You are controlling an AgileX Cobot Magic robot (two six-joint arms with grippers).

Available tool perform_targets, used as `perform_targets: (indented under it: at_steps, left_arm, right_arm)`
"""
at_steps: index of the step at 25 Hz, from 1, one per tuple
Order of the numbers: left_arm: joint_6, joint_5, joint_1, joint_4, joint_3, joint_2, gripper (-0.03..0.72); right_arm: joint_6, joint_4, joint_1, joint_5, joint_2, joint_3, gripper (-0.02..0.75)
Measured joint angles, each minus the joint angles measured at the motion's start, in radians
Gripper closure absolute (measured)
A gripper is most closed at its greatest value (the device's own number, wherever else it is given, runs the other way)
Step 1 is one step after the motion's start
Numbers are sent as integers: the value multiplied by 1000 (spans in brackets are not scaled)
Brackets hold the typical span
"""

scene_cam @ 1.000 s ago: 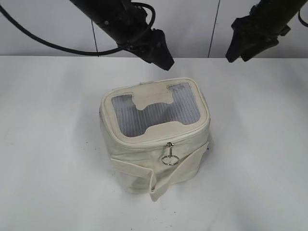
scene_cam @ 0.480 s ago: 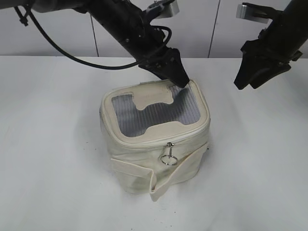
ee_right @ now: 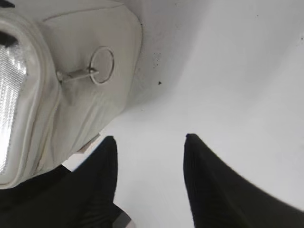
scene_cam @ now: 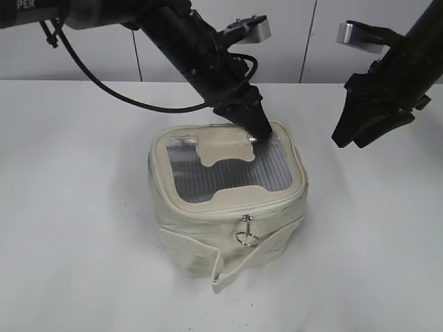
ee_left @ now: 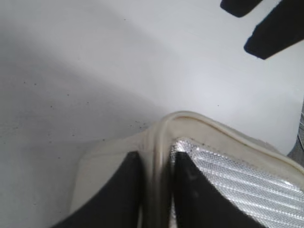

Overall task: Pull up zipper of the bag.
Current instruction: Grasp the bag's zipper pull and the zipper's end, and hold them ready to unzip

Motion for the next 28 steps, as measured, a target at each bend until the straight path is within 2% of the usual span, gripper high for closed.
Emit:
perform_targets:
  at_steps: [1,7,14,17,23,28]
  left_arm:
    - [14,6,-3,-5,0,0,606]
    - [98,32,-14,-66,0,7,608]
    - [106,32,-14,-68,0,8,608]
    - [106,32,-15,-66,0,8,608]
    - [106,32,-15,-65,0,8,608]
    - [106,32,-15,-67,0,8,608]
  right_arm:
    - [0,2,0,0,-1,9,364]
    - [-7,5,0,1,-29,82,439]
    - [-76,88,0,-25,-101,205,455]
    - [-175,142,0,-102,-134,301,455]
    - [-410,258,0,-352,-212,505,455]
    - [-443,275,0,-467,-219,530,455]
